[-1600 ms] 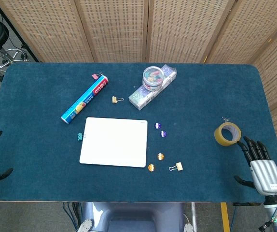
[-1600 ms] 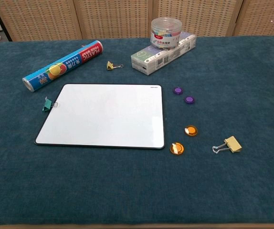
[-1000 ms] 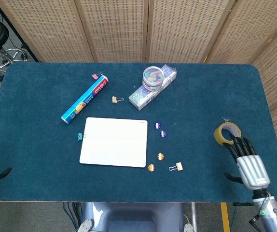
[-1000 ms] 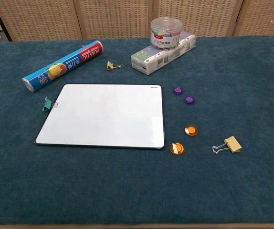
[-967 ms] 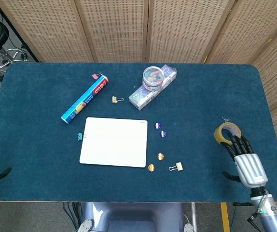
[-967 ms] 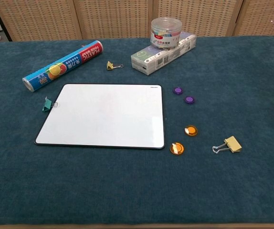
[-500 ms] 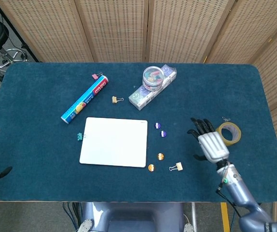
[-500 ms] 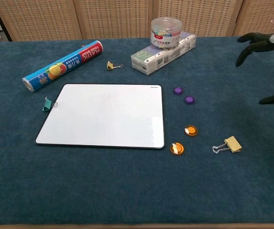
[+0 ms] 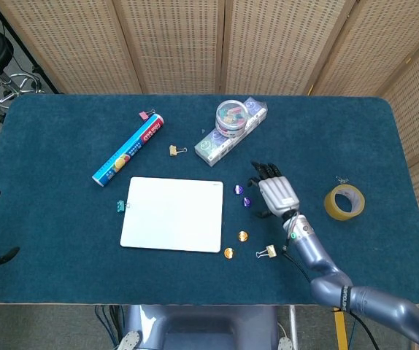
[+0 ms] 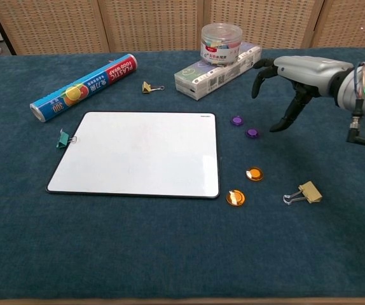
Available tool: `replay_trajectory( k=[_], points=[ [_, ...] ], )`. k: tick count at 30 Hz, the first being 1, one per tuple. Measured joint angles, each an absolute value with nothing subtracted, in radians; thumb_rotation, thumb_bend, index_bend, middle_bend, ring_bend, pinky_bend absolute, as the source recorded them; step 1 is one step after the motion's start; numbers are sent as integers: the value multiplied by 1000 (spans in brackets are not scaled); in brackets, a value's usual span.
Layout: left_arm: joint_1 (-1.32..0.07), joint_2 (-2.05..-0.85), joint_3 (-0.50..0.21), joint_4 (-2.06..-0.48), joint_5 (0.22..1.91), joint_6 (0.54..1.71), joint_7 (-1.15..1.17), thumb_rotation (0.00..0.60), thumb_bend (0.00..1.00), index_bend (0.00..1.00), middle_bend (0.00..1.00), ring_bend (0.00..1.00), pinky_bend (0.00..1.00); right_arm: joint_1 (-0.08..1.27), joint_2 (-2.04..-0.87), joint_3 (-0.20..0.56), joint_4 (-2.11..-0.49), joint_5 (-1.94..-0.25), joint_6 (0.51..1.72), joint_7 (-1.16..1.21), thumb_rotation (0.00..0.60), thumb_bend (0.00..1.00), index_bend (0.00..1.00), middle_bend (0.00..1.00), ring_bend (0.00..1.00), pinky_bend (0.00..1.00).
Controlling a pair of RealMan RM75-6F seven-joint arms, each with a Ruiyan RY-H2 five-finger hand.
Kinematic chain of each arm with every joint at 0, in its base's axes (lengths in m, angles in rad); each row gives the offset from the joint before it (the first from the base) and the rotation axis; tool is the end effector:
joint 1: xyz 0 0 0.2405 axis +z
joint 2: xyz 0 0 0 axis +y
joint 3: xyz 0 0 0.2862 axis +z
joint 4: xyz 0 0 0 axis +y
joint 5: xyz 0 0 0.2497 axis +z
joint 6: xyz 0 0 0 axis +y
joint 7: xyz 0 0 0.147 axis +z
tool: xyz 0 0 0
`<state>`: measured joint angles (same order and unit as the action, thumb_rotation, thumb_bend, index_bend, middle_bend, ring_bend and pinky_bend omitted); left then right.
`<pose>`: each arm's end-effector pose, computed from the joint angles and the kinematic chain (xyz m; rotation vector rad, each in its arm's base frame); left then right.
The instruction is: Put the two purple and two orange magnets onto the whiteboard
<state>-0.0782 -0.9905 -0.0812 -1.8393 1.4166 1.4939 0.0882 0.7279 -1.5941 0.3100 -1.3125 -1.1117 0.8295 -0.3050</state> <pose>-0.3200 0.1908 0.1664 -1.3059 -0.9245 -0.8975 -0.1824 -0.4194 -0.0492 1.7890 -0.9888 0.9052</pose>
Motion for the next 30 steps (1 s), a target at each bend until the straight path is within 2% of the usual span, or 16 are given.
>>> replay_trajectory(
  k=[20, 30],
  points=[
    [-98, -997, -104, -1844, 1345, 1460, 114, 600, 68, 0, 0, 0, 0, 903, -1785, 360, -949, -953, 727, -295, 600, 222, 395, 0, 0, 0],
    [-103, -996, -107, -1846, 1329, 1453, 116, 600, 68, 0, 0, 0, 0, 932, -1829, 348, -893, -936, 703, -275, 600, 222, 406, 0, 0, 0]
  ],
)
